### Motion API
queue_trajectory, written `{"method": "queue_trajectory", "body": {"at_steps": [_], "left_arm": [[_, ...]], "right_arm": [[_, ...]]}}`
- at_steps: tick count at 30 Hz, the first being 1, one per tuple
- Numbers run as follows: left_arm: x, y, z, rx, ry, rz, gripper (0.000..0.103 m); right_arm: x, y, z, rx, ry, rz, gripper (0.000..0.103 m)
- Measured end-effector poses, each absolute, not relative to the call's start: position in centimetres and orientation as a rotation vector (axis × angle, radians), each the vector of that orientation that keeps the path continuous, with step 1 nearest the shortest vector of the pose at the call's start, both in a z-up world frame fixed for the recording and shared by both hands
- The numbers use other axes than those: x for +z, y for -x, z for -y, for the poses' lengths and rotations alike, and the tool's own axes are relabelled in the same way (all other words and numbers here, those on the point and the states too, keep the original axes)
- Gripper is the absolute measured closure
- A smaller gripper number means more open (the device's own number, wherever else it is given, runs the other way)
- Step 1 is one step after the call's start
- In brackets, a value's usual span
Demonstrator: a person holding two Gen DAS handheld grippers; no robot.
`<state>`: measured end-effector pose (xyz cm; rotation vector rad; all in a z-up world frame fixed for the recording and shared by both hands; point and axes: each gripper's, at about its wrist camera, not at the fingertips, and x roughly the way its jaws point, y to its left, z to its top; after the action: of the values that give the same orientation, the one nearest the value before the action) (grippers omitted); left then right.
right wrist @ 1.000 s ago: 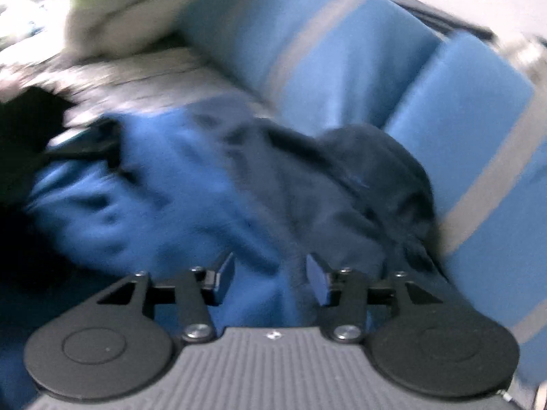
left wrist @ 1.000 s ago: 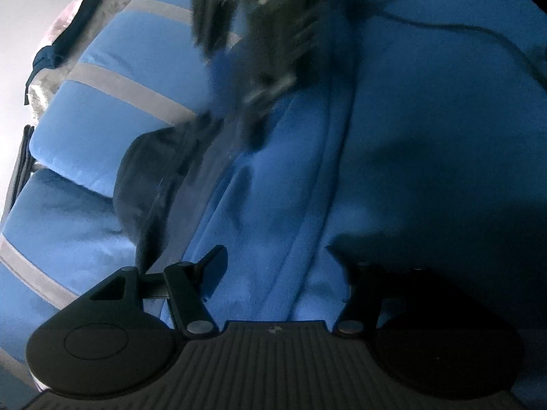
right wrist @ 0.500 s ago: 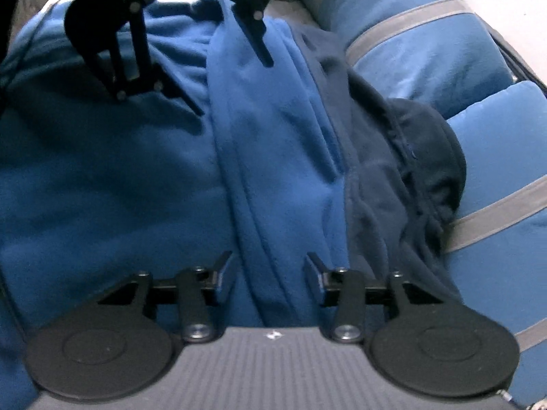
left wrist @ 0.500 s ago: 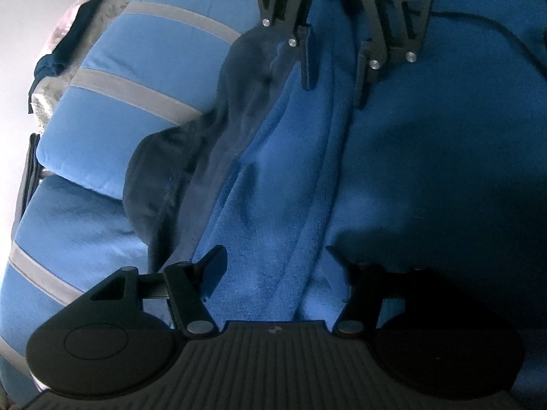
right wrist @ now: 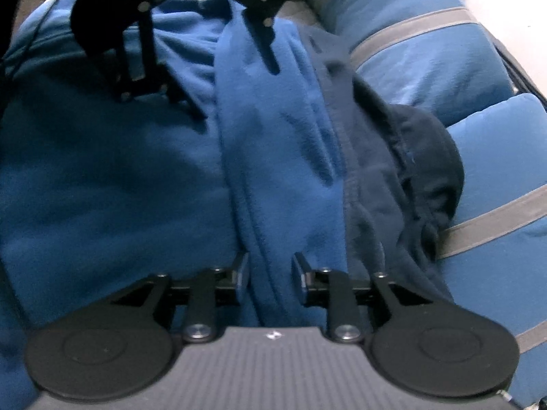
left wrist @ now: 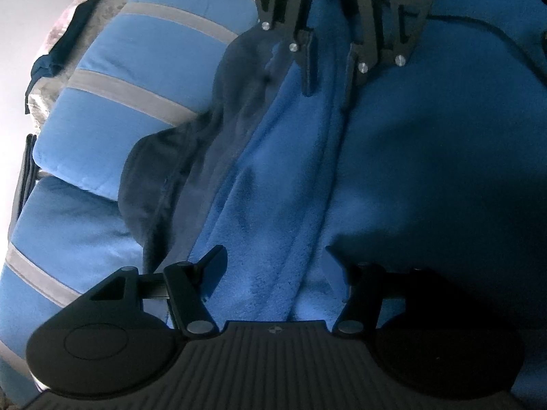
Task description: Fold clothes
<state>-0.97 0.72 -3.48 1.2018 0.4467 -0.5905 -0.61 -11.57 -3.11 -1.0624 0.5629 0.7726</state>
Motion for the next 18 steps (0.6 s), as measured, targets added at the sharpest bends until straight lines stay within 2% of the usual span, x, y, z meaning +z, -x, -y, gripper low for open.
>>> {"method": "queue_trajectory", "body": {"at_steps": [2, 4, 5, 6, 8, 14, 18], "left_arm": [[-3.5, 0.9, -0.7, -0.592, -1.199, -0.448, 0.042], [-3.5, 1.0, -0.7, -0.593, -1.198, -0.45, 0.042], [-3.5, 1.0, -0.7, -0.592, -1.198, -0.45, 0.042], [-3.5, 1.0, -0.6, -0.592, -1.198, -0.45, 0.042], [-3.5, 1.2, -0.5, -0.593, -1.206, -0.445, 0.042], [-3.4, 1.2, -0.1, -0.56, -1.224, -0.403, 0.043], [-3.4, 0.9, -0.2, -0.544, -1.248, -0.43, 0.064]], "right_arm": [[-3.6, 0.5, 11.4, 0.77, 1.074, -0.565, 0.053], [-4.1, 0.5, 11.2, 0.77, 1.094, -0.553, 0.057], [-4.1, 0.6, 11.2, 0.773, 1.098, -0.55, 0.066], [-4.0, 0.7, 11.1, 0.777, 1.098, -0.554, 0.082], [-3.6, 0.9, 11.1, 0.777, 1.104, -0.542, 0.094], [-1.5, 1.5, 11.9, 0.77, 1.089, -0.487, 0.096], [-1.0, 1.7, 12.3, 0.778, 1.083, -0.483, 0.096]]}}
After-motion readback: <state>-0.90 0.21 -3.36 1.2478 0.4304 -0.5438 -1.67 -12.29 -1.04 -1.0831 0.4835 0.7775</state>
